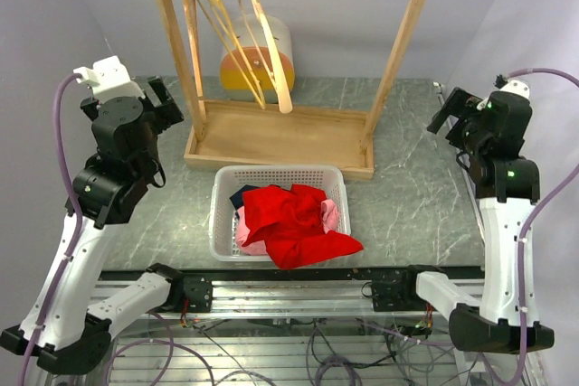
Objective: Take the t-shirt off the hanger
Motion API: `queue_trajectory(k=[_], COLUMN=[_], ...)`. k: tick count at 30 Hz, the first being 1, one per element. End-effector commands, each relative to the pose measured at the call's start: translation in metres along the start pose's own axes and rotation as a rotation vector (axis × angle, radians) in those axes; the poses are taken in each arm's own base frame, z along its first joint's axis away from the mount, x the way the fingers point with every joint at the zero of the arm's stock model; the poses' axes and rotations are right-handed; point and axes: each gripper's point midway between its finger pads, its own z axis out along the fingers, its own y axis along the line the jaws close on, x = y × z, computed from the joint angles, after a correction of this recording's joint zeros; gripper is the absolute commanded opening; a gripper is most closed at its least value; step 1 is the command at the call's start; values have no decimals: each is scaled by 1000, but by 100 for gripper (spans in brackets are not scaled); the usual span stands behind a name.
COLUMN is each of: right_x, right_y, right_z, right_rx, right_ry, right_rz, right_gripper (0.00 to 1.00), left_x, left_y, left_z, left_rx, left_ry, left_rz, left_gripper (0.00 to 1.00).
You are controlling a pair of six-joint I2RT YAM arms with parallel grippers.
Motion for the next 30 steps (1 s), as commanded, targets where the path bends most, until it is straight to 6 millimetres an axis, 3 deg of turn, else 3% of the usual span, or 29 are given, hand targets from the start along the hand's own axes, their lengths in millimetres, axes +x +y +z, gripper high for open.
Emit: queue_trajectory(k=[1, 6, 11, 19, 24, 30], right_x=[7, 35, 36, 34, 37, 34], right_y=[-11, -29, -25, -22, -22, -29], right_z=[-1, 6, -1, -2, -3, -8], right_rx=[59, 163, 121, 99, 93, 127], right_ry=[23, 125, 90, 66, 67, 48], right_rz=[26, 29, 44, 46, 46, 56], right_gripper=[100, 100, 99, 100, 100, 100], left_x=[35, 75, 97, 106, 122, 122], left_y=[13, 29, 42, 47, 47, 46], left_z=[13, 35, 40, 29, 26, 24], left_rx=[-45, -28, -33, 18, 24, 36], left_ry=[92, 194, 231, 166, 221, 216], left_rz=[-4, -102, -116, -62, -61, -66], left_gripper=[99, 99, 99, 99, 99, 99])
